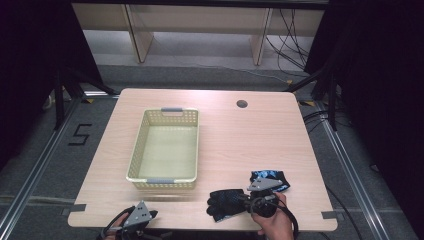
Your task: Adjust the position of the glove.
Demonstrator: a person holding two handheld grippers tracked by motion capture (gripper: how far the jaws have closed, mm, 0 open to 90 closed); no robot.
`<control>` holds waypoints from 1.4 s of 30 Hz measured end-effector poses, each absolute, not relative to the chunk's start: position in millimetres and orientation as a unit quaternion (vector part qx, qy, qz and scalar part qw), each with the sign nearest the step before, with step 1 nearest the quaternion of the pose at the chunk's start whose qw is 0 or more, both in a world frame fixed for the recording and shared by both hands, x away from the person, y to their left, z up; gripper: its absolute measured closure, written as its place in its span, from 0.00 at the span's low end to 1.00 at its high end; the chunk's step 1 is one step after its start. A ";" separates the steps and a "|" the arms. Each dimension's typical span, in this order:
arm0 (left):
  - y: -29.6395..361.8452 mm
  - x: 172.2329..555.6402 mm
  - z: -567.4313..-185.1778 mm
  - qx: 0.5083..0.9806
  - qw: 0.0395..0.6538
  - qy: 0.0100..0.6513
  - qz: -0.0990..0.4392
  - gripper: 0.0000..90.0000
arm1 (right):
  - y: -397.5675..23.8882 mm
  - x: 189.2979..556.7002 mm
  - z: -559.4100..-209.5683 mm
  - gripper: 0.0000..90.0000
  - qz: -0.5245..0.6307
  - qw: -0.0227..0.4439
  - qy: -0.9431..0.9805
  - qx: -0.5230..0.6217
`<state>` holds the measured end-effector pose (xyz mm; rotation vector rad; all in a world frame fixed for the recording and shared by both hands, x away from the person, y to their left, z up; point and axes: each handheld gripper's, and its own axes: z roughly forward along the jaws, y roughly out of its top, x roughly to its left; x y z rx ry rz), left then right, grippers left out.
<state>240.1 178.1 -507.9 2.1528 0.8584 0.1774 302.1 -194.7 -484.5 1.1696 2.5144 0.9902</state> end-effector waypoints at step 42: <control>176.9 239.3 -508.5 0.848 0.397 0.346 0.063 0.19 | -285.4 323.7 -479.6 0.69 0.318 0.174 0.837 0.410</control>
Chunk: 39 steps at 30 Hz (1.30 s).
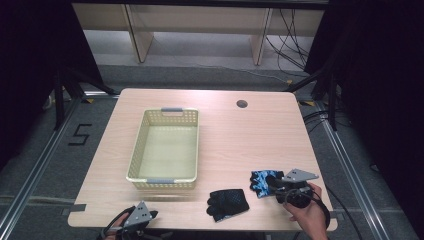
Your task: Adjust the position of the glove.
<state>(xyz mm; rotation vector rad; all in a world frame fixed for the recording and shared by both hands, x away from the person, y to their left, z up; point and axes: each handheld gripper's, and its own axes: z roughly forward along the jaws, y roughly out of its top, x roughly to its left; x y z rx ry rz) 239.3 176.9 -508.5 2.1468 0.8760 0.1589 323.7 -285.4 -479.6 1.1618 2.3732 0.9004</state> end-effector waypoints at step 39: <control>177.9 240.2 -506.9 0.848 0.401 0.340 0.073 0.19 | -239.9 307.2 -419.0 0.98 0.435 0.169 0.836 0.289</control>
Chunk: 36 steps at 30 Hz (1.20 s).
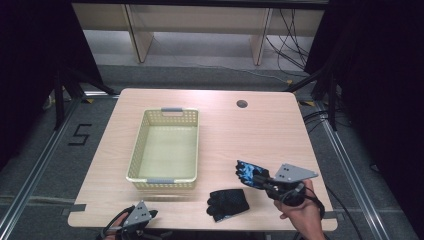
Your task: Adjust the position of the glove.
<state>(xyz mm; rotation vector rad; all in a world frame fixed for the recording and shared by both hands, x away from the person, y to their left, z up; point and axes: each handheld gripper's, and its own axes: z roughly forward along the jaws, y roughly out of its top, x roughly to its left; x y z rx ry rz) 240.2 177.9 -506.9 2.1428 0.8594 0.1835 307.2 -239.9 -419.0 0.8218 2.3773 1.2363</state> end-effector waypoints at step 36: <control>178.6 239.9 -506.2 0.849 0.399 0.336 0.075 0.19 | -162.6 286.2 -477.8 0.98 0.331 0.083 0.919 0.199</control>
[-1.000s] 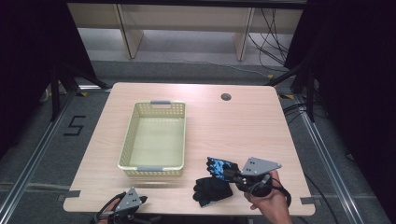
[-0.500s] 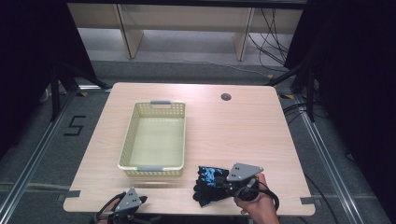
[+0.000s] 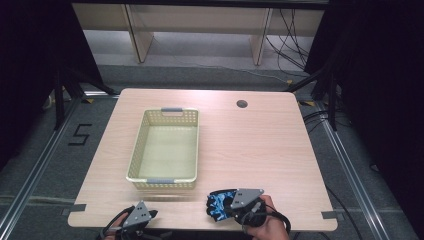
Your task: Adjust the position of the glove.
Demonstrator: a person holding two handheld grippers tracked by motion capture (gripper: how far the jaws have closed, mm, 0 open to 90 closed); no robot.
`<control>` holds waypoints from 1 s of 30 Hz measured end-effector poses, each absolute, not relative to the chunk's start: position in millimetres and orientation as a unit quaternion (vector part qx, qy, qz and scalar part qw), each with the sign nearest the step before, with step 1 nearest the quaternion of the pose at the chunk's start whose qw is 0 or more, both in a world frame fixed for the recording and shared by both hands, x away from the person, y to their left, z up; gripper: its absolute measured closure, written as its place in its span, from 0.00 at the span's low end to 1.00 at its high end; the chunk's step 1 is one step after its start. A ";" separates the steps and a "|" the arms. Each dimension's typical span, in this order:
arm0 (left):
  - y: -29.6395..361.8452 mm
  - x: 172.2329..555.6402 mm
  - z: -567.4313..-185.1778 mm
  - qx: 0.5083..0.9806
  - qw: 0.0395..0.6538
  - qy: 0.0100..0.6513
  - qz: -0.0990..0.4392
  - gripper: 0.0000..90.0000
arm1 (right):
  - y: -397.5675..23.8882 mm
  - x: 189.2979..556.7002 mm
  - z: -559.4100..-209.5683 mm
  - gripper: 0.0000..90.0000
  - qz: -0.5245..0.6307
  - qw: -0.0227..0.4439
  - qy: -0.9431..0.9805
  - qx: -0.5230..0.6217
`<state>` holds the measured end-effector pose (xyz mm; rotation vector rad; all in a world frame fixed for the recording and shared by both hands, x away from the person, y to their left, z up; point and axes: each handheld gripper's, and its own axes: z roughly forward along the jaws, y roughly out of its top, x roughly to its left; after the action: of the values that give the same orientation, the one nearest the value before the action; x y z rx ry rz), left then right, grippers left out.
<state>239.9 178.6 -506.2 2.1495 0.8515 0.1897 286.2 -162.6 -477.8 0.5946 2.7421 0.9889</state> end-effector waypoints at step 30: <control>135.2 258.6 -499.8 0.853 0.427 0.289 0.078 0.30 | -227.5 310.7 -479.9 0.58 0.382 0.075 0.811 0.438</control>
<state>258.6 135.2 -499.8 2.1318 0.7233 0.1948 310.7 -227.5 -479.9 1.3127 2.4317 1.1461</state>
